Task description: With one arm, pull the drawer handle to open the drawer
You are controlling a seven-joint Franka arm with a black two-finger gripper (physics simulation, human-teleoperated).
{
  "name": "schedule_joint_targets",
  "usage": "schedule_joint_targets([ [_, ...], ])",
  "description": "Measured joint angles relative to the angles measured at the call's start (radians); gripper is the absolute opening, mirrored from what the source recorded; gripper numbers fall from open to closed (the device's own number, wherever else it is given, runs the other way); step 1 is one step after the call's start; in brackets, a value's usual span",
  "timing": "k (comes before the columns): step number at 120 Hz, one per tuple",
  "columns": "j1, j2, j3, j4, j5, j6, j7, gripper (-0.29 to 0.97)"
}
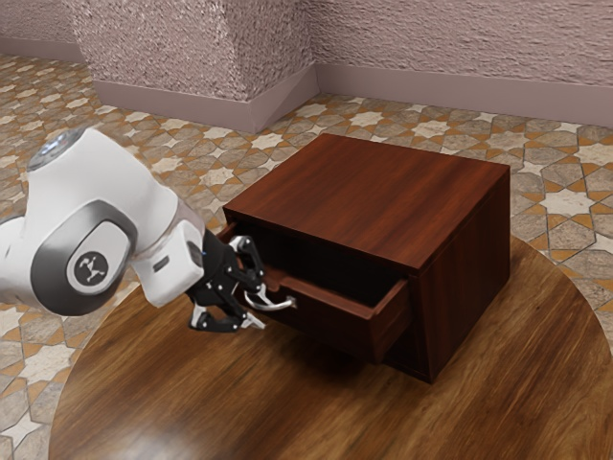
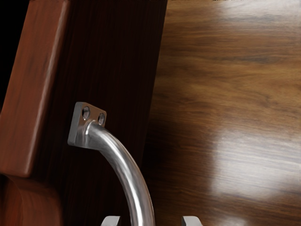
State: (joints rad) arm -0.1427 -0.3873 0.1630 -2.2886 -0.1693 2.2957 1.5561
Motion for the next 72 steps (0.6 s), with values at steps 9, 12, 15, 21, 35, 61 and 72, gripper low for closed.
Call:
schedule_joint_targets([
  [9, 0.000, -0.012, 0.000, -0.014, 0.000, 0.002, 0.000, 0.10],
  [12, 0.000, -0.017, 0.000, -0.017, 0.000, 0.003, -0.001, 0.10],
  [15, 0.000, -0.021, 0.000, -0.021, 0.000, 0.003, -0.001, 0.10],
  [21, 0.000, -0.032, 0.000, -0.031, 0.001, 0.004, -0.001, 0.10],
  [35, 0.000, -0.054, -0.001, -0.049, 0.001, 0.004, -0.002, 0.09],
  [61, 0.004, -0.100, -0.004, -0.090, -0.002, 0.003, -0.003, 0.11],
  [72, 0.006, -0.119, -0.005, -0.105, -0.002, 0.003, -0.003, 0.11],
])
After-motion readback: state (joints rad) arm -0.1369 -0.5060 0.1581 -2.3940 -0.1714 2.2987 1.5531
